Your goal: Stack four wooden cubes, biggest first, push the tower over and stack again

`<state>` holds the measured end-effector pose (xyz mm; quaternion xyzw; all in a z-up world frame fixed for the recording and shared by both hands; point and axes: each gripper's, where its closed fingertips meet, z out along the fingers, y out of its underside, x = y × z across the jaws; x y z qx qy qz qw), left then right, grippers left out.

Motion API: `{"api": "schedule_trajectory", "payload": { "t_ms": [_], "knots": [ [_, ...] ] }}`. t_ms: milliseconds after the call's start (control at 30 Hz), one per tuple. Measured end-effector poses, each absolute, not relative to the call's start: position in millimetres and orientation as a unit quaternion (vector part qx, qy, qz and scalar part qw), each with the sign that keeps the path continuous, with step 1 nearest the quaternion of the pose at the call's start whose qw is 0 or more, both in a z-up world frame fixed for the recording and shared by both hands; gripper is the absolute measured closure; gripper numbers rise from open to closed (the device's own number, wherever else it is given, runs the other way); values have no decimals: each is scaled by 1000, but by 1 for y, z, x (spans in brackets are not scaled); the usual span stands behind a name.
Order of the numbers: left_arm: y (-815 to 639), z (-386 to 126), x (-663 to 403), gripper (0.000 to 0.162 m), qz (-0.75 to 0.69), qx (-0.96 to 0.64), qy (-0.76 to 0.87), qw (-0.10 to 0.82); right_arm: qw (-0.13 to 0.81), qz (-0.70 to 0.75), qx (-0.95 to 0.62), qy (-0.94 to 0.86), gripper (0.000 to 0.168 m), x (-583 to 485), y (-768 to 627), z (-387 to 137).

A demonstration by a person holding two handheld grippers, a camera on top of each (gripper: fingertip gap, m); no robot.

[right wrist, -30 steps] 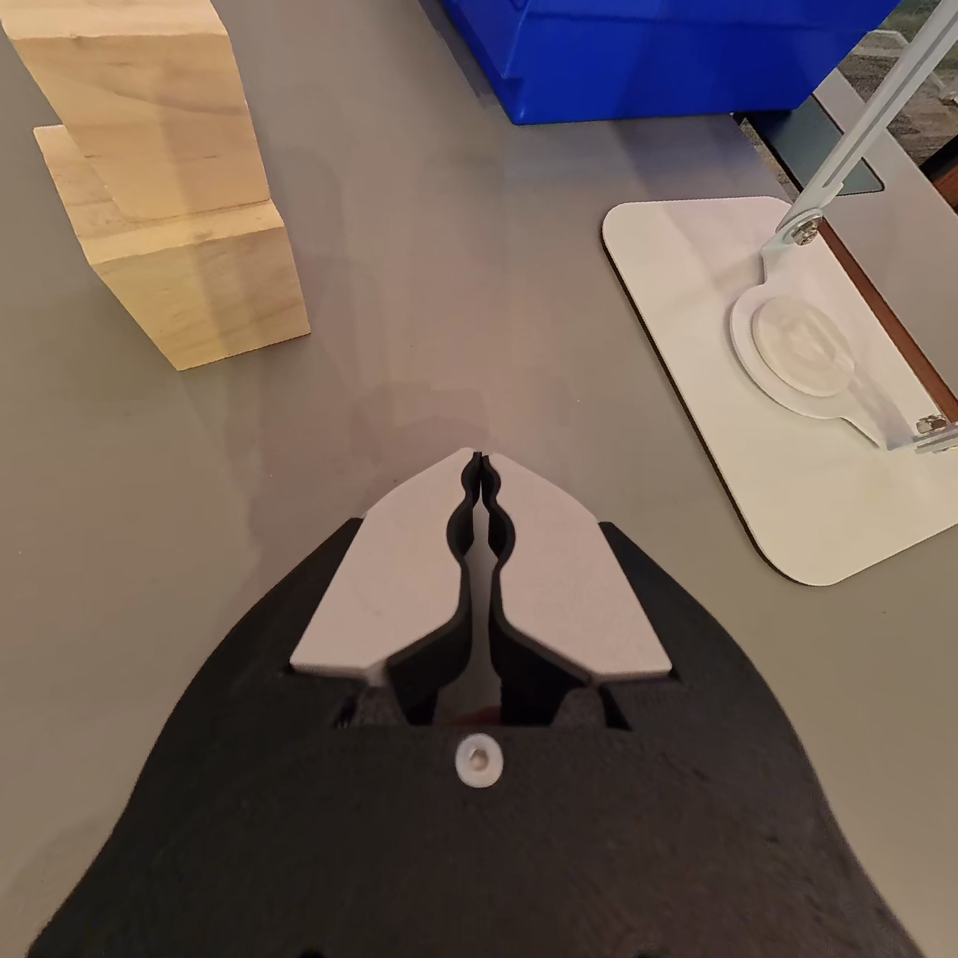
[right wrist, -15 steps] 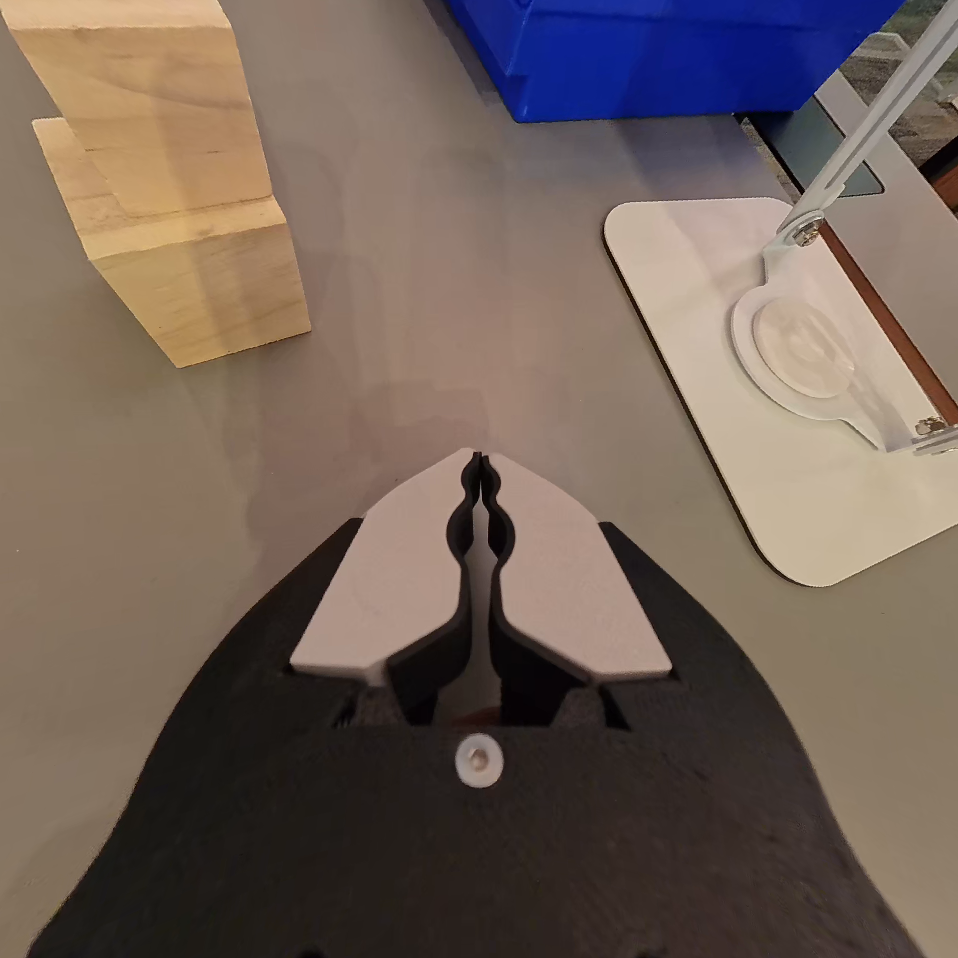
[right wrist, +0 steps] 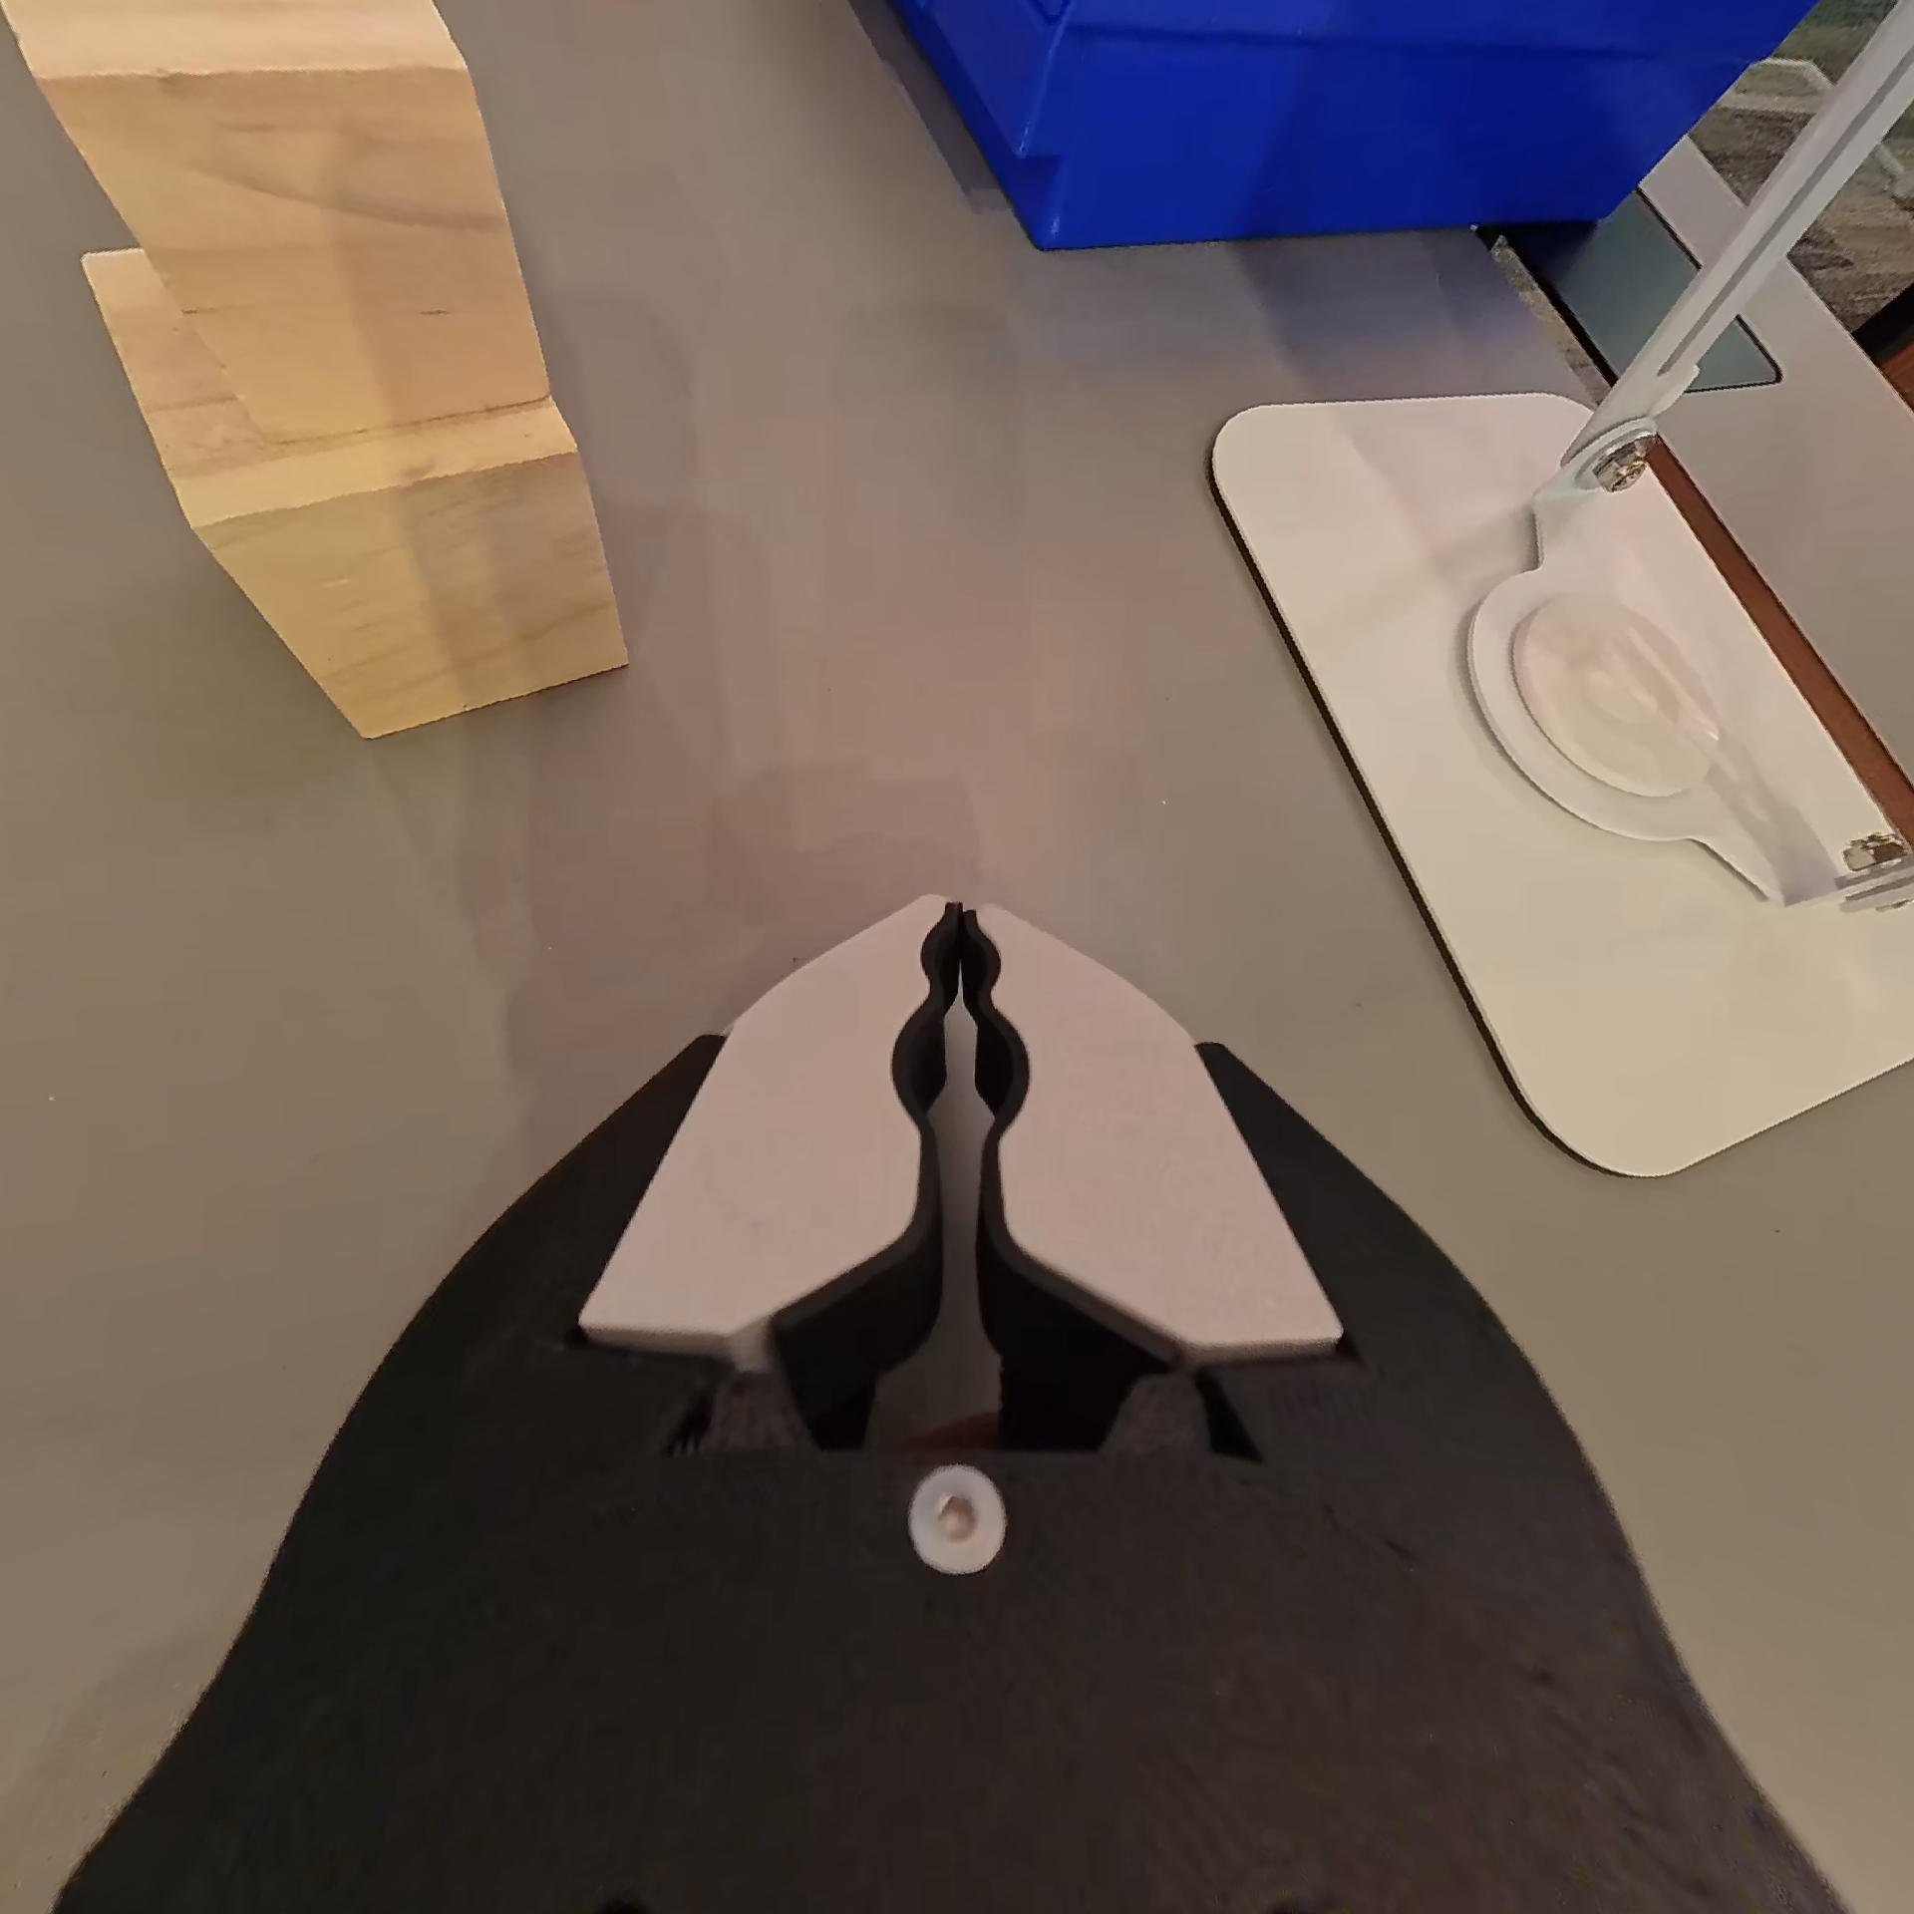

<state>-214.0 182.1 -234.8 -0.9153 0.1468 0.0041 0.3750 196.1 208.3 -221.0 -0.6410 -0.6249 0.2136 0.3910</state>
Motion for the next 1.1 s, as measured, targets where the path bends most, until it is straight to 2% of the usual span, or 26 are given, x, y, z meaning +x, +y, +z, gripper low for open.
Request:
{"api": "schedule_trajectory", "payload": {
  "t_ms": [167, 233, 300, 433, 533, 800, 867, 933, 1000, 1033, 1100],
  "knots": [
    [143, -180, -160, 132, -31, -880, 198, 430, 389, 212, -641, -627, 168, 196, 208, -222],
    [133, -154, -113, 132, -3, -863, 260, 434, 388, 209, -641, -628, 168, 196, 208, -223],
    [129, -129, -42, 132, -50, -830, 317, 457, 388, 208, -640, -629, 168, 196, 208, -223],
    [126, -126, 71, 132, -81, -792, 425, 431, 389, 212, -639, -628, 168, 196, 207, -222],
    [125, -135, 113, 132, -127, -782, 457, 404, 388, 215, -639, -629, 168, 196, 206, -222],
    [125, -149, 119, 131, -180, -792, 482, 329, 385, 220, -635, -632, 168, 197, 204, -222],
    [132, -146, 113, 96, -167, -799, 463, 344, 385, 221, -636, -631, 168, 197, 204, -221],
    [126, -137, 101, 91, -164, -794, 461, 361, 385, 222, -637, -630, 168, 197, 204, -221],
    [127, -127, 65, 96, -133, -804, 423, 397, 385, 224, -637, -629, 168, 197, 204, -221],
    [128, -130, 36, 101, -99, -816, 403, 402, 384, 224, -637, -630, 168, 198, 205, -221],
    [128, -148, -25, 101, -41, -855, 344, 387, 384, 224, -637, -630, 168, 199, 205, -221]
  ]
}}
